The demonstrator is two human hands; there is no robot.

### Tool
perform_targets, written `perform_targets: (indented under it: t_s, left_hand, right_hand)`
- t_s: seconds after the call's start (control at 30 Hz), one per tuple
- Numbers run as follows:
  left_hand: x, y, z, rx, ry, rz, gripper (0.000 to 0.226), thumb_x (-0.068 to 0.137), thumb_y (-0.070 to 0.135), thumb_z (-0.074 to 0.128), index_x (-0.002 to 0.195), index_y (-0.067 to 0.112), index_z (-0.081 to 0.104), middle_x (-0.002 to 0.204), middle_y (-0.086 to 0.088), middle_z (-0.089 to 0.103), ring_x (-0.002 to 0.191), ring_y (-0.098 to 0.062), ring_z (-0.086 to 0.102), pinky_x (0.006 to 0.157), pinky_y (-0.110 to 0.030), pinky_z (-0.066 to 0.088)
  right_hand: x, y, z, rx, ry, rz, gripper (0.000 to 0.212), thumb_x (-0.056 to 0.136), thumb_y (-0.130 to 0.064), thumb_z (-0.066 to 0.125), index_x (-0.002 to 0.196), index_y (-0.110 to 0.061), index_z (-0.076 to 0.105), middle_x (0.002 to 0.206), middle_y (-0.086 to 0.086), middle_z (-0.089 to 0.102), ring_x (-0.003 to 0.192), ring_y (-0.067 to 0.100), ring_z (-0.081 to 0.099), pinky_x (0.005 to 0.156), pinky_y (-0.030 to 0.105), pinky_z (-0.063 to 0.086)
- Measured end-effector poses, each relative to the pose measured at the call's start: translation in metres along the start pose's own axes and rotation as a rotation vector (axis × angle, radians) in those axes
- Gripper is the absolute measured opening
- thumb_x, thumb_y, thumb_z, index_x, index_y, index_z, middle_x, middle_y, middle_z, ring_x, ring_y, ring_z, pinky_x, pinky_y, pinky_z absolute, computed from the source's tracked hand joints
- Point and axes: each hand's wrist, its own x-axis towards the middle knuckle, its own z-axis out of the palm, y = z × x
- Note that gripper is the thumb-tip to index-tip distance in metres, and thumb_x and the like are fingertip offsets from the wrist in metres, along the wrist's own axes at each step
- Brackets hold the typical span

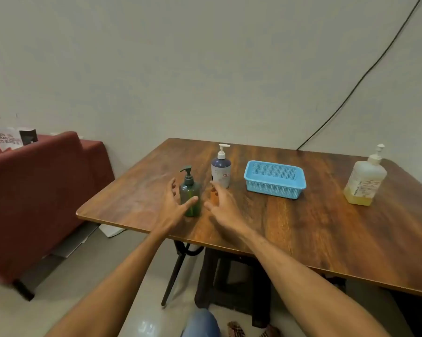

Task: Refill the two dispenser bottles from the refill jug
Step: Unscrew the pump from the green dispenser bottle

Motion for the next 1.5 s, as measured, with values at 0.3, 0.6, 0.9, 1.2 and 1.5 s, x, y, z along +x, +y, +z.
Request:
perform_targets:
  t_s: [0.3, 0.6, 0.9, 1.2, 1.5]
  left_hand:
    - [0.023, -0.002, 0.011, -0.031, -0.048, 0.132, 0.070, 0.079, 0.043, 0.079, 0.139, 0.026, 0.048, 0.134, 0.008, 0.056, 0.116, -0.008, 0.058, 0.099, -0.039, 0.054]
    - [0.014, 0.047, 0.067, -0.102, -0.064, 0.246, 0.073, 0.073, 0.046, 0.083, 0.134, 0.020, 0.053, 0.127, 0.007, 0.063, 0.110, -0.006, 0.063, 0.093, -0.029, 0.056]
    - [-0.026, 0.083, 0.137, -0.124, -0.246, 0.265, 0.073, 0.074, 0.038, 0.085, 0.136, 0.019, 0.051, 0.122, 0.010, 0.061, 0.109, -0.005, 0.062, 0.081, -0.009, 0.051]
    - [-0.034, 0.086, 0.155, -0.113, -0.348, 0.241, 0.078, 0.075, 0.043, 0.083, 0.141, 0.026, 0.044, 0.127, 0.012, 0.058, 0.114, -0.005, 0.060, 0.092, -0.019, 0.052]
    - [-0.010, 0.102, 0.154, -0.324, -0.499, 0.272, 0.034, 0.097, 0.007, 0.059, 0.129, 0.018, 0.060, 0.130, -0.004, 0.065, 0.124, -0.014, 0.060, 0.102, -0.032, 0.051]
  right_hand:
    - [0.027, 0.012, 0.017, 0.089, -0.121, -0.009, 0.059, 0.093, -0.015, 0.067, 0.144, -0.028, 0.042, 0.143, -0.002, 0.052, 0.128, 0.018, 0.053, 0.107, 0.046, 0.047]
    - [0.003, 0.031, -0.052, 0.154, 0.047, -0.036, 0.058, 0.091, -0.005, 0.066, 0.142, -0.027, 0.047, 0.133, -0.003, 0.058, 0.119, 0.010, 0.058, 0.095, 0.030, 0.055]
    - [-0.054, 0.072, -0.116, 0.183, 0.145, 0.049, 0.059, 0.090, 0.003, 0.064, 0.140, -0.023, 0.048, 0.128, -0.008, 0.059, 0.115, 0.007, 0.060, 0.091, 0.029, 0.058]
    - [-0.060, 0.089, -0.123, 0.100, 0.156, 0.074, 0.069, 0.081, -0.009, 0.079, 0.137, -0.033, 0.048, 0.130, -0.016, 0.057, 0.120, 0.004, 0.056, 0.095, 0.026, 0.053]
    - [-0.052, 0.094, -0.119, 0.076, 0.172, 0.108, 0.071, 0.077, -0.018, 0.083, 0.135, -0.034, 0.047, 0.131, -0.010, 0.059, 0.122, 0.009, 0.056, 0.101, 0.037, 0.052]
